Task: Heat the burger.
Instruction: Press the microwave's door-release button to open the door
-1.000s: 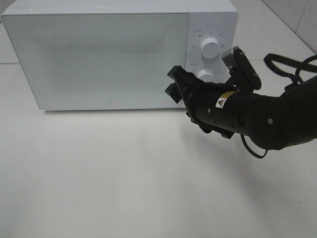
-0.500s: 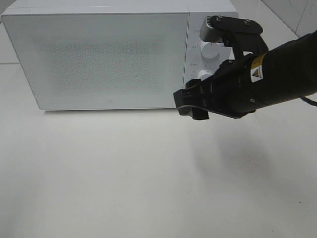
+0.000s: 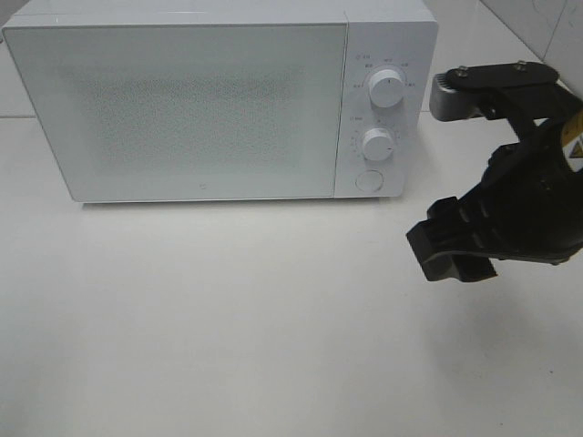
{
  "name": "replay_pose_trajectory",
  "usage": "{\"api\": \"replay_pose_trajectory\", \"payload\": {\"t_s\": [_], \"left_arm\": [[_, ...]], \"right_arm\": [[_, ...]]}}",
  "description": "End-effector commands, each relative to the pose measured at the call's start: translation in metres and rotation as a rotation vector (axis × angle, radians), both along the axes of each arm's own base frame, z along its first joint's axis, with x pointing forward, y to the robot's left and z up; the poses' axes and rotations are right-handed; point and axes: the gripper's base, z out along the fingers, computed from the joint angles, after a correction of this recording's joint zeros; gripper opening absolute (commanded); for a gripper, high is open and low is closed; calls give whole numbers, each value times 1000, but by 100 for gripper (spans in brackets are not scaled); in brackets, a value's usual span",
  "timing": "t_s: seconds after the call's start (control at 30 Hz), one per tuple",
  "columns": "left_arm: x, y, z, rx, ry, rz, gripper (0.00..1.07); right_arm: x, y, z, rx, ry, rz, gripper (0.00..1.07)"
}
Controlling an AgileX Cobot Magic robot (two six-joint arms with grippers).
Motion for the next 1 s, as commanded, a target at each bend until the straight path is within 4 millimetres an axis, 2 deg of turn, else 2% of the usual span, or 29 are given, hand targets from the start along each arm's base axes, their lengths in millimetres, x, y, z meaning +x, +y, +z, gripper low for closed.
{"api": "replay_pose_trajectory", "payload": {"t_s": [0.03, 0.1, 0.2, 0.33, 0.4, 0.43, 0.5, 0.53, 0.57, 0.6, 0.77, 0.8, 0.83, 0.9, 0.97, 1.0], "left_arm": [[-3, 0, 1, 2, -31, 6, 98], [-3, 0, 1, 3, -31, 7, 98], [-3, 0, 1, 3, -31, 7, 98], [-3, 0, 1, 3, -31, 7, 98], [-3, 0, 1, 3, -31, 7, 98], [-3, 0, 1, 3, -31, 7, 98], [-3, 0, 1, 3, -31, 7, 98], [-3, 0, 1, 3, -31, 7, 98], [-3, 0, 1, 3, -31, 7, 98], [-3, 0, 1, 3, -31, 7, 98], [-3, 0, 1, 3, -31, 7, 98], [-3, 0, 1, 3, -31, 7, 98], [-3, 0, 1, 3, -31, 7, 98], [-3, 0, 1, 3, -31, 7, 98], [-3, 0, 1, 3, -31, 7, 98], [-3, 0, 1, 3, -31, 7, 98]], "right_arm": [[-15, -17, 14, -22, -51, 5, 65], [-20, -21, 18, -19, -76, 8, 65], [-38, -38, 26, -14, -160, 18, 65], [-52, -49, 23, -6, -186, 18, 65], [-68, -60, 19, 11, -212, 14, 65], [-68, -60, 19, 11, -212, 14, 65], [-79, -73, 11, 14, -213, -34, 65], [-79, -73, 11, 14, -213, -34, 65], [-85, -85, 8, 24, -218, -108, 65], [-85, -85, 8, 24, -218, -108, 65], [-102, -108, 22, 132, -343, -311, 65], [-102, -108, 22, 132, -343, -311, 65], [-111, -113, 27, 165, -397, -351, 65], [-115, -114, 29, 178, -419, -355, 65], [-131, -119, 36, 201, -482, -377, 65], [-131, -119, 36, 201, -482, -377, 65]]}}
